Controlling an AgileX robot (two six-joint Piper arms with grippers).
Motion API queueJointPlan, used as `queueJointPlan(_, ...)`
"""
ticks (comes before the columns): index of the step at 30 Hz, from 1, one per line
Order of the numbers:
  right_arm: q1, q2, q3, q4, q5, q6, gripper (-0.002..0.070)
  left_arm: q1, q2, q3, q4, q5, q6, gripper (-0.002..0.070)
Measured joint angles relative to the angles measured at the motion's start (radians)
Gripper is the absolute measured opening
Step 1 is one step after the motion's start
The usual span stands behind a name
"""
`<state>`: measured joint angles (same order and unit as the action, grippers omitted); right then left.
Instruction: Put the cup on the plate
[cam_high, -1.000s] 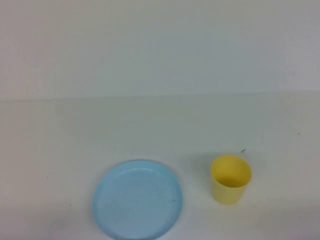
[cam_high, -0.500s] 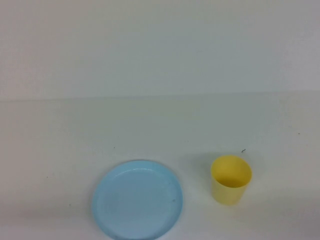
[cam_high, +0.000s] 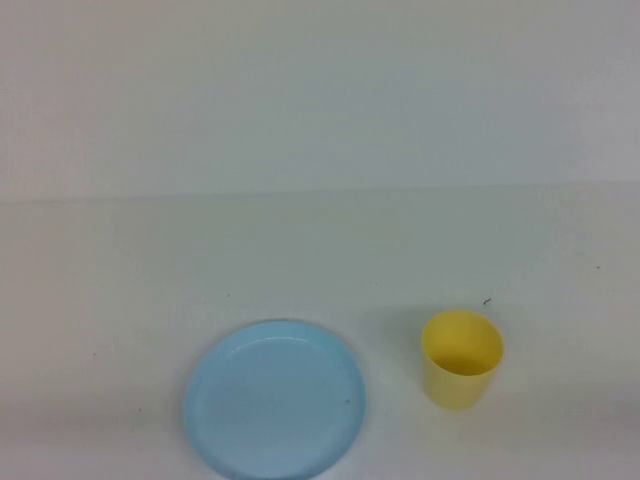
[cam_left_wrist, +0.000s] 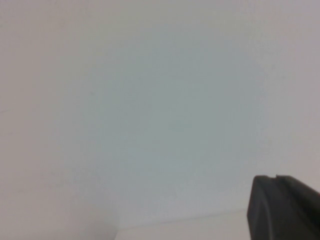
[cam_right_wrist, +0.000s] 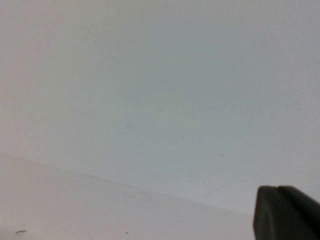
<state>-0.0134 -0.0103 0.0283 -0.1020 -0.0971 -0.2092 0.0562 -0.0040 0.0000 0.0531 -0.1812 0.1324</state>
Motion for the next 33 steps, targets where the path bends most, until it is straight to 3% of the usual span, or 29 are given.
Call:
queueJointPlan(8, 0.0, 0.0, 0.0, 0.064, 0.013, 0.047, 0.0001, 0.0, 0.0, 0.0, -0.072, -0.032, -0.252, 0.0)
queueJointPlan(12, 0.0, 0.0, -0.054, 0.09, 0.16, 0.077, 0.0001, 0.0, 0.0, 0.0, -0.069, -0.026, -0.349, 0.0)
queueJointPlan(19, 0.0, 0.024, -0.2, 0.094, 0.39, 0.1, 0.0001, 0.0, 0.002, -0.098, 0.134, 0.157, -0.552, 0.0)
queueJointPlan(25, 0.0, 0.117, -0.302, 0.102, 0.48, 0.1, 0.0001, 0.0, 0.034, -0.261, 0.155, 0.294, -0.487, 0.0)
queueJointPlan(33, 0.0, 0.292, -0.389, 0.153, 0.591, 0.1, 0.0001, 0.0, 0.237, -0.427, 0.136, 0.517, -0.255, 0.0)
